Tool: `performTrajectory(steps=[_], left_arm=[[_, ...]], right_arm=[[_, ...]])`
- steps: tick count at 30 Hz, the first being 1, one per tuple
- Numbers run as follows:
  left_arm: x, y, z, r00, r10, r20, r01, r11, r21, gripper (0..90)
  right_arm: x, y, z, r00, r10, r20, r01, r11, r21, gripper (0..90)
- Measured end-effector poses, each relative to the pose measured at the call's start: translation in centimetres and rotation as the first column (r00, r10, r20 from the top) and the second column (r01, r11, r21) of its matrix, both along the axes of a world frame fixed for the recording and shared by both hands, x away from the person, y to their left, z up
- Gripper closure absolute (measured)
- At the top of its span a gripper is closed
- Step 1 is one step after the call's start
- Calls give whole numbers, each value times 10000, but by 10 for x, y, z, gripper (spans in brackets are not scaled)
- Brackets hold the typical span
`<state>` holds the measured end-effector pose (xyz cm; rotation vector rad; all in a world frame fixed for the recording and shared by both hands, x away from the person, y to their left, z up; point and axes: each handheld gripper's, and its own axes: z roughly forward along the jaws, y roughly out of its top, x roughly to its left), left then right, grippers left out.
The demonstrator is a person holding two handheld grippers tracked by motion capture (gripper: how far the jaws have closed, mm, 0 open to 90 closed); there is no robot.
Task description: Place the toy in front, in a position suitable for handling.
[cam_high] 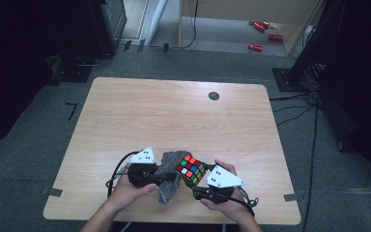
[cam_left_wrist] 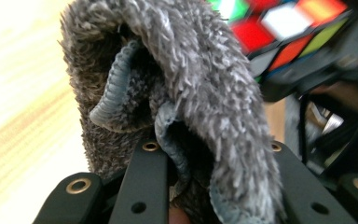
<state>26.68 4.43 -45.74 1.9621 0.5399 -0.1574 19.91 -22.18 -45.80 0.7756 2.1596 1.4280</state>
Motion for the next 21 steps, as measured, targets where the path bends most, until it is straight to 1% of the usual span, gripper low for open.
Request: performTrajectory(steps=[1,3,4,6,7,9,11,12,14,15,16,18,19,21], left_arm=[[1,2,1,10000,16,-42,-16,9999,-125,758],[1,2,0,10000,-34,-88,33,9999,-131,757],[0,0,-2,9999,-71,-149,71,10000,-47,755],[-1,-6,-10,9992,-251,-326,261,9991,323,750],[-3,-11,-14,9990,-364,-268,381,9973,635,748],[-8,-19,-17,9987,-501,29,494,9921,1156,745],[-10,-22,-15,9985,-441,318,396,9905,1314,743],[-9,-21,-13,9986,-399,354,351,9913,1270,741],[-6,-13,-8,9992,-165,367,132,9959,890,741],[-5,-9,-6,9995,-63,323,40,9976,696,742],[-2,-4,-4,9997,77,239,-87,9992,397,742],[1,1,-5,9999,128,58,-129,9998,122,743],[1,0,-6,9999,99,28,-100,9999,128,744],[0,-4,-10,10000,-41,-46,42,9992,392,745]], right_arm=[[1,0,-1,10000,-53,-47,53,10000,22,342],[1,0,-1,10000,-54,-84,55,10000,54,343],[0,1,0,10000,-54,-80,54,10000,46,342],[-1,3,1,9999,-98,43,98,9999,-54,342],[-2,3,2,9999,-105,72,105,9999,-38,342],[-2,2,3,9998,-140,117,140,9999,8,342],[-2,1,3,9998,-175,101,175,9998,3,342],[-1,1,2,9998,-194,86,194,9998,-1,342],[0,0,0,9999,-163,-29,163,9999,30,342],[1,0,-1,9998,-146,-97,145,9999,-58,342],[1,1,-2,9998,-160,-126,158,9998,-115,342],[1,3,-4,9996,-191,-185,186,9995,-257,343],[1,4,-5,9997,-209,-148,204,9993,-323,342],[0,6,-3,9997,-253,-56,250,9987,-450,342]])
